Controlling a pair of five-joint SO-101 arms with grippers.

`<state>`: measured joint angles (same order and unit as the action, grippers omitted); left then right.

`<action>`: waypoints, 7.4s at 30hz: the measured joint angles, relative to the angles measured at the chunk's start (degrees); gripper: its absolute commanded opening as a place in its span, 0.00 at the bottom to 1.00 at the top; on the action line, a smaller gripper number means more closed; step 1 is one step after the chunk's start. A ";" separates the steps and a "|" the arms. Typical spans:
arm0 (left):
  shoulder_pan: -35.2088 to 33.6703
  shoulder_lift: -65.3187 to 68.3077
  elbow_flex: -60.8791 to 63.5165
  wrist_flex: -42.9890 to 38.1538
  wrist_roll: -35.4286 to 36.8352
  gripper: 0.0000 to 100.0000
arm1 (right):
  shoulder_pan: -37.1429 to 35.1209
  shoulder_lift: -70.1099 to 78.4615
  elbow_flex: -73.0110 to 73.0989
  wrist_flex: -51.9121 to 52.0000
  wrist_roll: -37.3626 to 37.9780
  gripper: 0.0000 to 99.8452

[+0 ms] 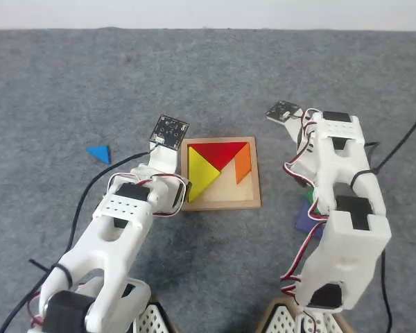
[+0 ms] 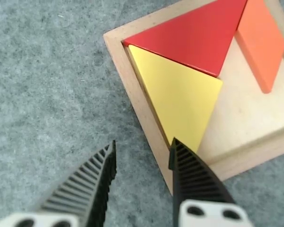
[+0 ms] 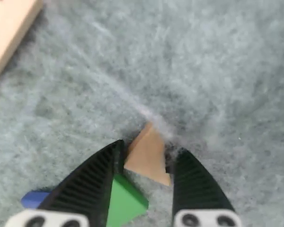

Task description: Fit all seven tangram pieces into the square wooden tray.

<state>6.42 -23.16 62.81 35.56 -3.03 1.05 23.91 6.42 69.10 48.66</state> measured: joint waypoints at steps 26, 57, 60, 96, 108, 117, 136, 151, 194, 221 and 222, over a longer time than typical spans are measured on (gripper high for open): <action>0.00 0.00 0.00 0.00 0.00 0.18 | -23.12 -0.35 -32.88 28.04 -43.96 0.05; -2.11 0.00 0.00 0.00 0.00 0.18 | -33.05 2.73 -13.80 5.45 -77.45 0.06; -2.11 0.00 0.00 0.00 0.00 0.18 | -33.05 3.08 -13.80 5.45 -81.41 0.12; -2.11 0.00 0.00 0.00 0.00 0.18 | -24.00 2.55 -13.89 5.01 -64.97 0.02; -2.11 0.00 0.00 0.00 0.00 0.18 | -8.70 -9.23 -16.88 5.01 -58.37 0.01; -2.11 0.00 0.00 0.00 0.00 0.18 | -11.87 -10.64 -14.77 9.67 -51.87 0.20; -2.11 0.00 0.00 0.00 0.00 0.18 | -25.85 -8.62 -1.41 -2.64 -51.52 0.22; -2.11 0.00 0.00 0.00 0.00 0.18 | -22.86 -0.44 -4.40 -5.10 -51.52 0.12; -2.11 0.00 0.00 0.00 0.00 0.18 | 16.00 -0.53 -35.69 26.55 -23.47 0.22; -2.11 0.00 0.00 0.00 0.00 0.18 | 0.00 -42.11 34.46 -3.52 -35.60 0.30; -2.11 0.00 0.00 0.00 0.00 0.18 | 0.00 -41.49 34.46 -4.66 -36.48 0.30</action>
<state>4.31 -23.16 62.81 35.56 -3.03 1.05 -17.58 40.88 64.44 12.18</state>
